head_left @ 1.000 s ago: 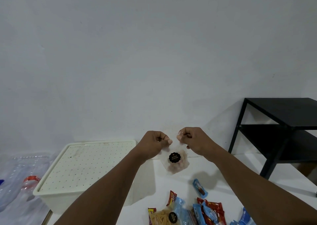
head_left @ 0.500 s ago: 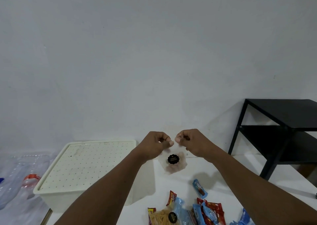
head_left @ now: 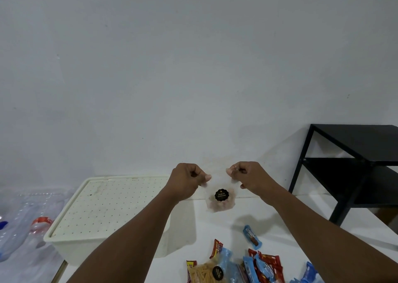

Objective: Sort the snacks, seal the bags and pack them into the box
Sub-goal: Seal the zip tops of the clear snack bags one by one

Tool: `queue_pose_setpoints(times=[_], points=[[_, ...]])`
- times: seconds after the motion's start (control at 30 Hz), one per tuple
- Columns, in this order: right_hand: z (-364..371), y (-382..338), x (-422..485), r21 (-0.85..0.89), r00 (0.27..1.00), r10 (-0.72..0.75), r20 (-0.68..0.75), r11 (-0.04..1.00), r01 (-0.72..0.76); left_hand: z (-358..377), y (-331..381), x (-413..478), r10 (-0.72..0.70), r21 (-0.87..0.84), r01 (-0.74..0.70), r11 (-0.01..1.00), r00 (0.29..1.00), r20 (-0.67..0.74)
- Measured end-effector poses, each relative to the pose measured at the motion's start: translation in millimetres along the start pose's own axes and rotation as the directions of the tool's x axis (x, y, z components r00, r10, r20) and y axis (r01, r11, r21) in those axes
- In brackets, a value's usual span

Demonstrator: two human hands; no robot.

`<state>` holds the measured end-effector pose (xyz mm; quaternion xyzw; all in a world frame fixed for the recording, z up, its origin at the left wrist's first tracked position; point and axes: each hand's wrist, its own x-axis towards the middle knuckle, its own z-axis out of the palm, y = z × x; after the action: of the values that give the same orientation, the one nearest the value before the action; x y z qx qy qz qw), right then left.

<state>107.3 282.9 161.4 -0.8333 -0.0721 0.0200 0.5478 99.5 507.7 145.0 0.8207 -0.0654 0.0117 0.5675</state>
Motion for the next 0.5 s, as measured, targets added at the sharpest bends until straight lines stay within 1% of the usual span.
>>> queue_pose_setpoints(times=[0.1, 0.17, 0.27, 0.37, 0.47, 0.5], points=[[1, -1, -1, -0.04, 0.998, -0.022, 0.062, 0.999, 0.024, 1, 1, 0, 0.005, 0.028, -0.005, 1.0, 1.0, -0.001], [1, -1, -1, -0.07, 0.996, -0.053, 0.071, 0.996, 0.058, 1, 4, -2, -0.011, -0.004, 0.011, 1.0, 0.999, 0.037], [-3, -1, 0, -0.1, 0.995, -0.057, 0.086, 0.993, 0.066, -2, 11, -9, -0.093, -0.098, 0.112, 0.989, 0.979, 0.182], [-7, -2, 1, -0.135, 0.991, -0.081, 0.105, 0.986, 0.095, -7, 17, -14, -0.189, -0.136, 0.243, 0.961, 0.928, 0.322], [-6, -4, 2, -0.254, 0.99, -0.115, 0.087, 0.958, 0.134, -5, 19, -14, -0.207, -0.13, 0.272, 0.953, 0.905, 0.372], [-6, -6, 3, -0.268, 0.989, -0.128, 0.079, 0.953, 0.145, -4, 20, -14, -0.207, -0.123, 0.272, 0.954, 0.901, 0.382]])
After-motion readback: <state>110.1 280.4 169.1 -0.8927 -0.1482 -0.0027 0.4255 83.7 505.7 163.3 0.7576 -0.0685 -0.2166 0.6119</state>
